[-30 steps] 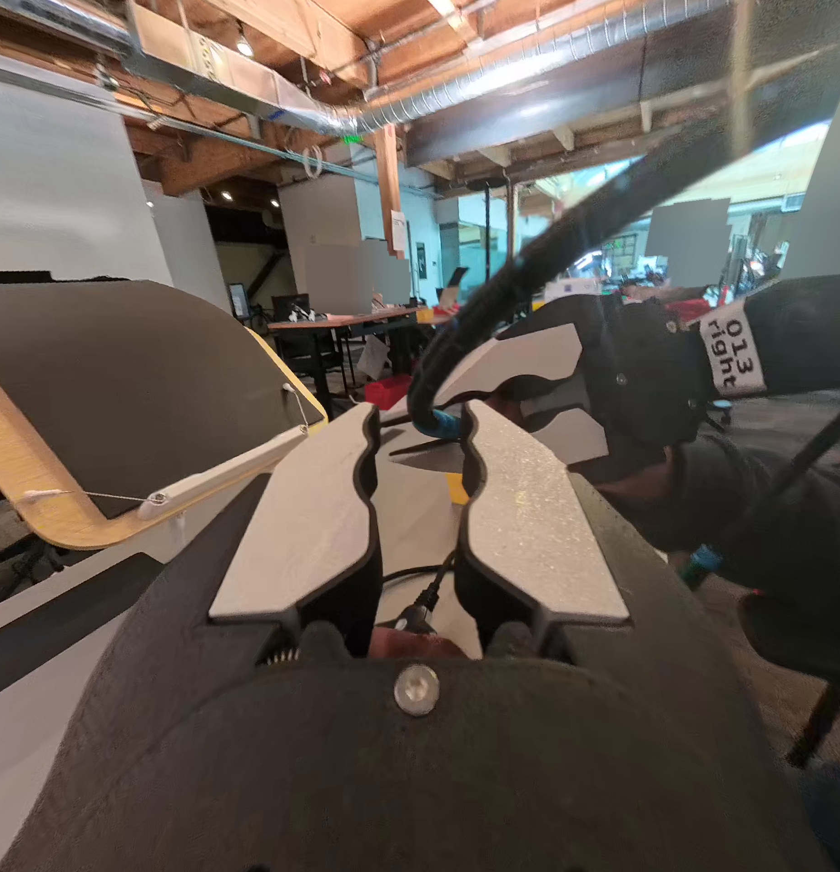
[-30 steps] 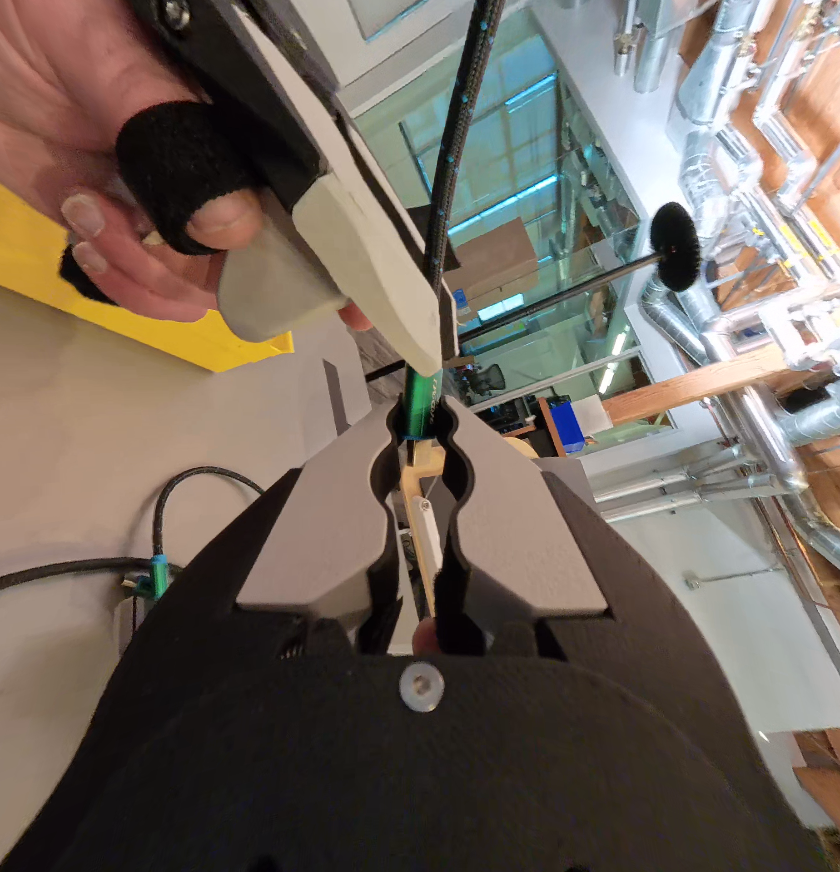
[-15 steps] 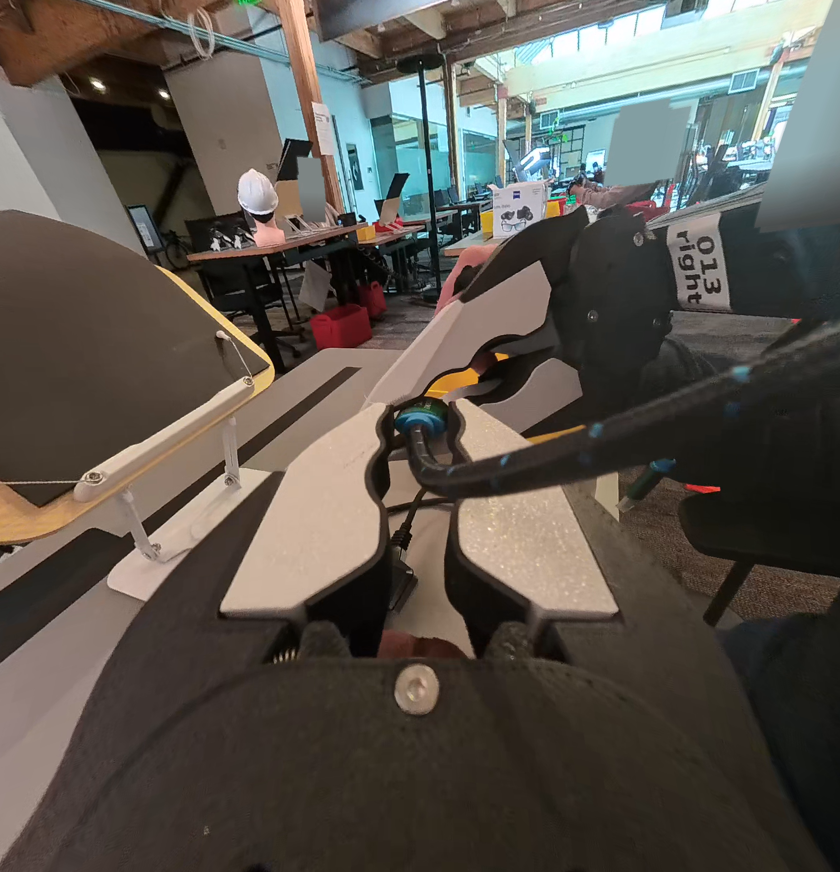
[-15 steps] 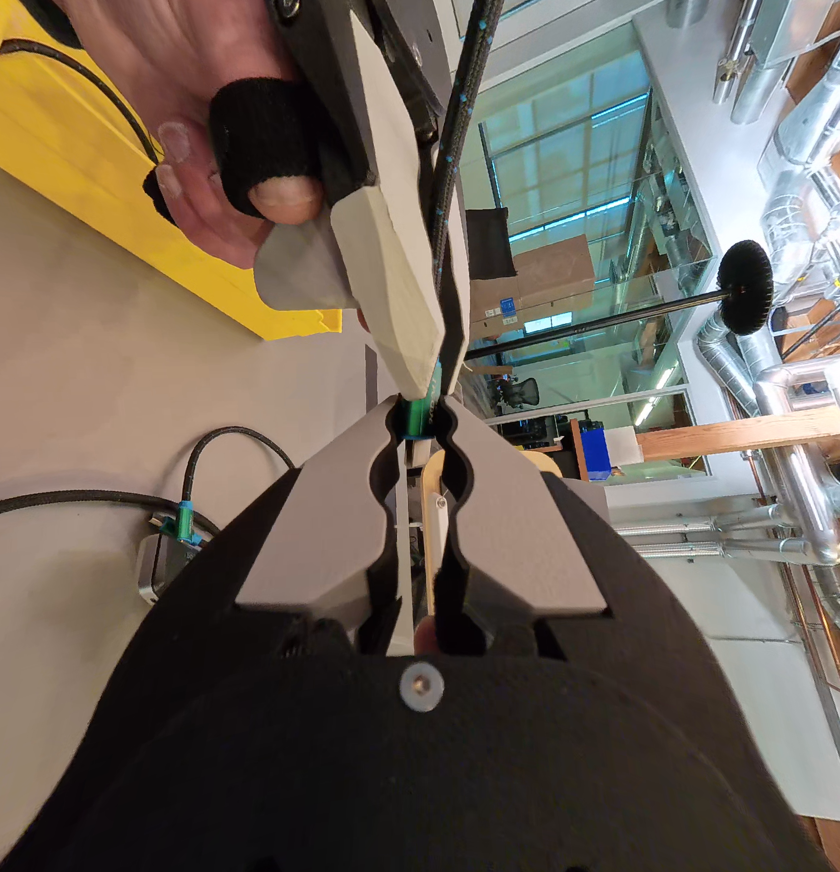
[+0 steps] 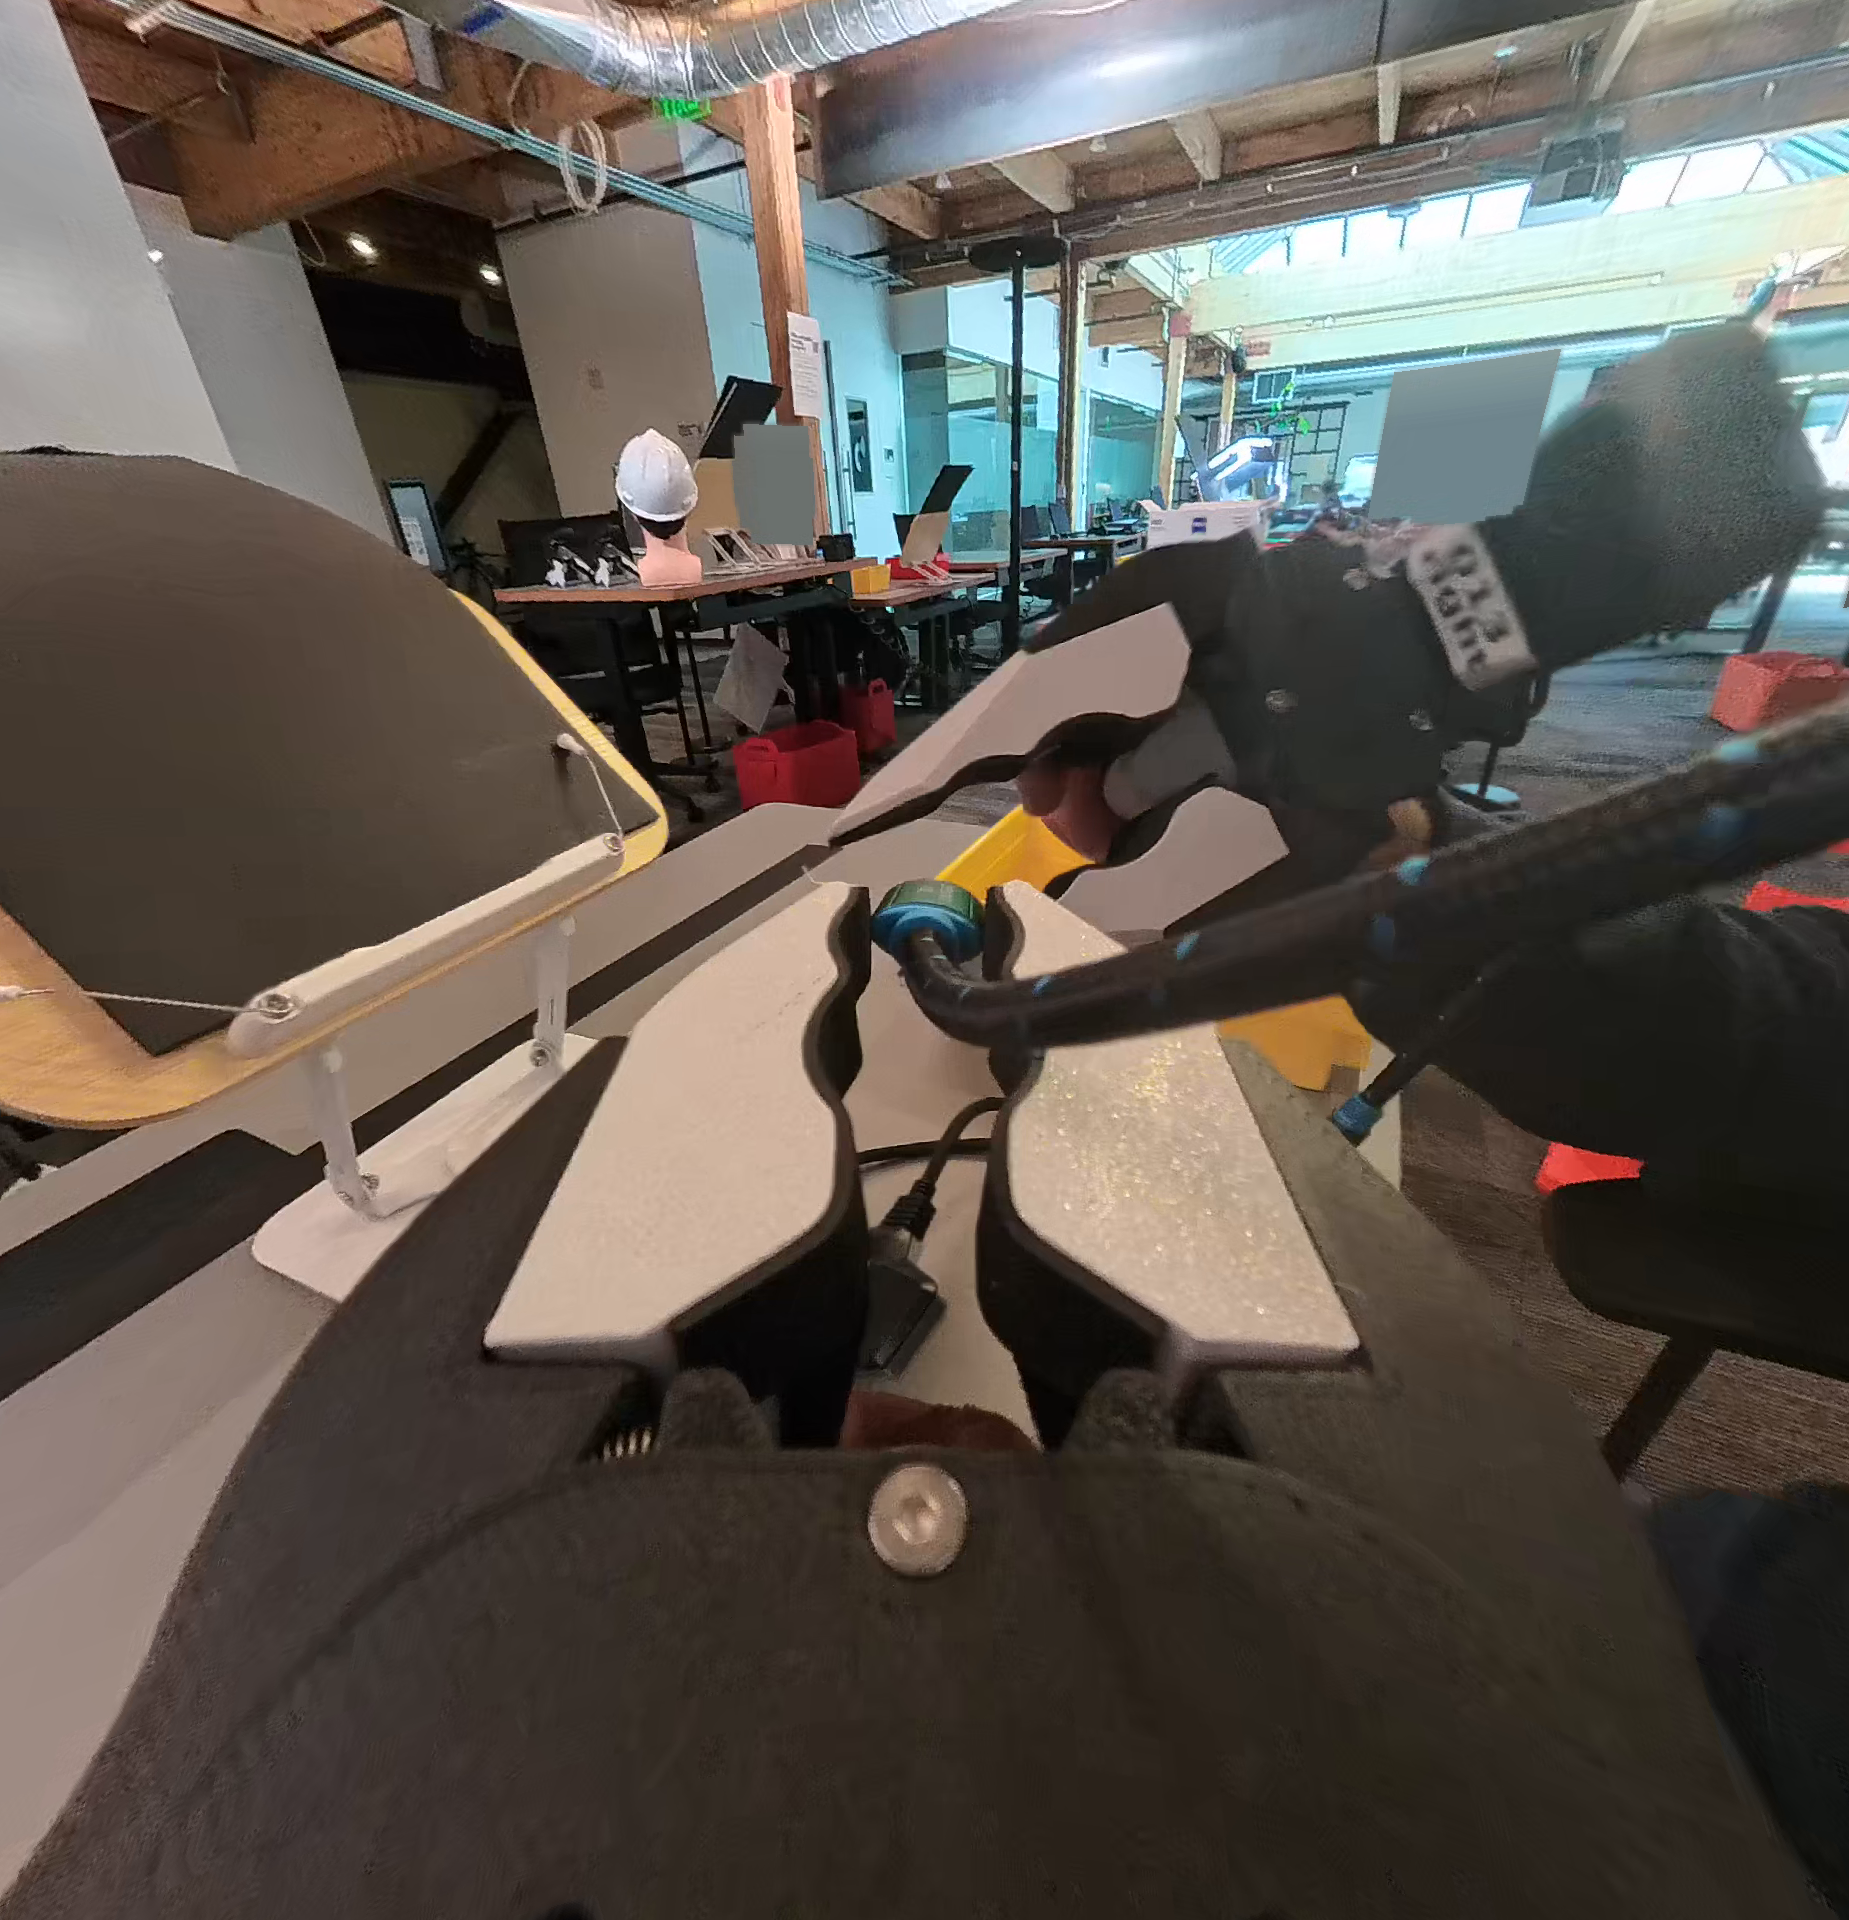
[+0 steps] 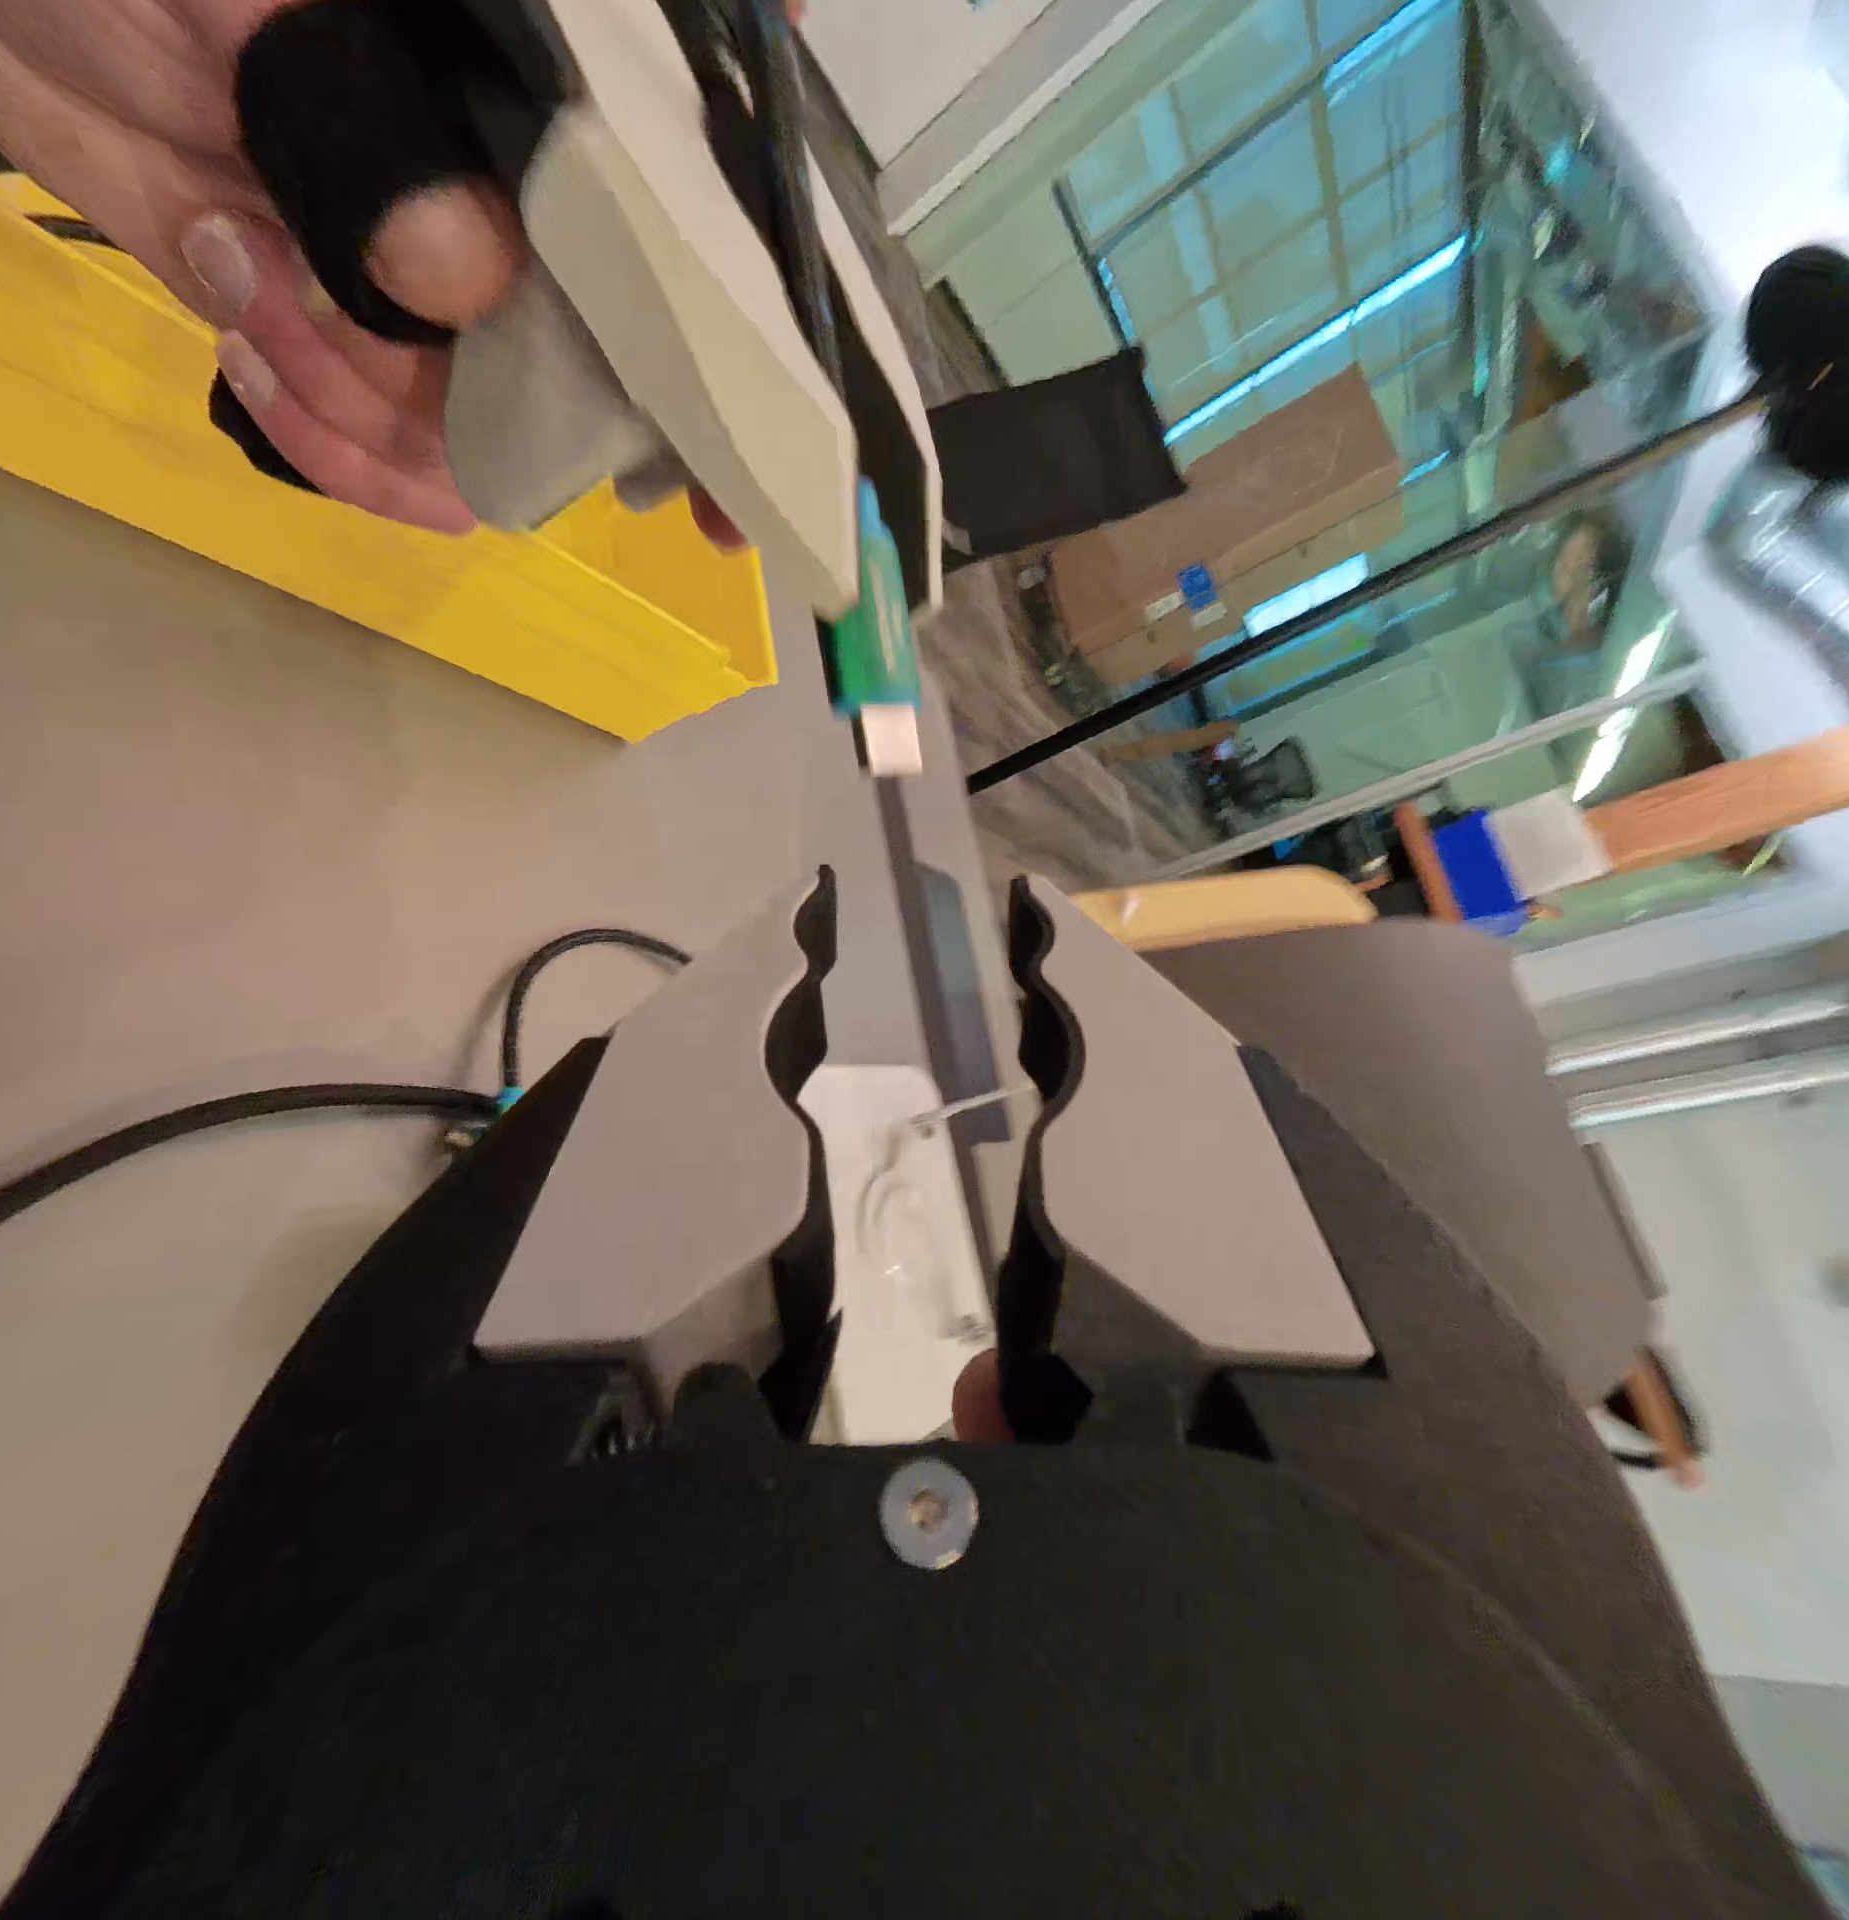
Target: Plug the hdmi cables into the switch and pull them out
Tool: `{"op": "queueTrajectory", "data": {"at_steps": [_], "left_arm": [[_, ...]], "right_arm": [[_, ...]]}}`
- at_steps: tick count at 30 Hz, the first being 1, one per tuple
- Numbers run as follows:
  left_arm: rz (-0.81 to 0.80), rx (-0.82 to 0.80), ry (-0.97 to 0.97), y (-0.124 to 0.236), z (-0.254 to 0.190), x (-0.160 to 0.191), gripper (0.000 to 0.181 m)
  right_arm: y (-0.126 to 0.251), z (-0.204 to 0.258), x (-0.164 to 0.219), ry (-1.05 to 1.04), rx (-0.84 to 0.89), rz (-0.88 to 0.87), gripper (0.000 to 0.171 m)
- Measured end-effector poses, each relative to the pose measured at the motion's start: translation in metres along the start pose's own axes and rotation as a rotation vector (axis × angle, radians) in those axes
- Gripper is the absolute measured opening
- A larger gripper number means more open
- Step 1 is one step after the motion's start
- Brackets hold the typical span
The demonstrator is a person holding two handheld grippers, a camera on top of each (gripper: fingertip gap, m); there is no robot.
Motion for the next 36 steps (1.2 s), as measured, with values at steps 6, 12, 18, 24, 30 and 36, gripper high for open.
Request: {"op": "queueTrajectory", "data": {"at_steps": [6,12,18,24,30,36], "left_arm": [[-0.038,-0.014,-0.035,0.011,0.011,-0.007,0.020],[-0.080,-0.036,-0.051,0.023,0.023,-0.015,0.020],[-0.135,0.028,-0.043,0.030,0.020,-0.022,0.020],[-0.236,0.132,0.042,0.041,0.015,-0.035,0.020],[-0.246,0.141,0.047,0.046,0.018,-0.036,0.020],[-0.227,0.121,0.065,0.044,0.023,-0.030,0.020]], "right_arm": [[-0.012,0.016,0.069,-0.198,-0.182,0.169,0.046],[-0.021,0.065,0.127,-0.290,-0.380,0.358,0.075],[-0.040,0.111,0.168,-0.247,-0.423,0.509,0.076],[-0.051,0.120,0.200,-0.199,-0.354,0.634,0.049],[-0.053,0.115,0.204,-0.305,-0.310,0.539,0.025],[-0.047,0.102,0.199,-0.358,-0.246,0.434,0.023]]}}
Point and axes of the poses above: each gripper's, where its closed fingertips meet, y back along the fingers, x out of its underside, z = x × y across the jaws, the point moved 3 cm from there along y, back along the fingers, and after that the axes turned 4 degrees about -y, right-handed, at the moved point
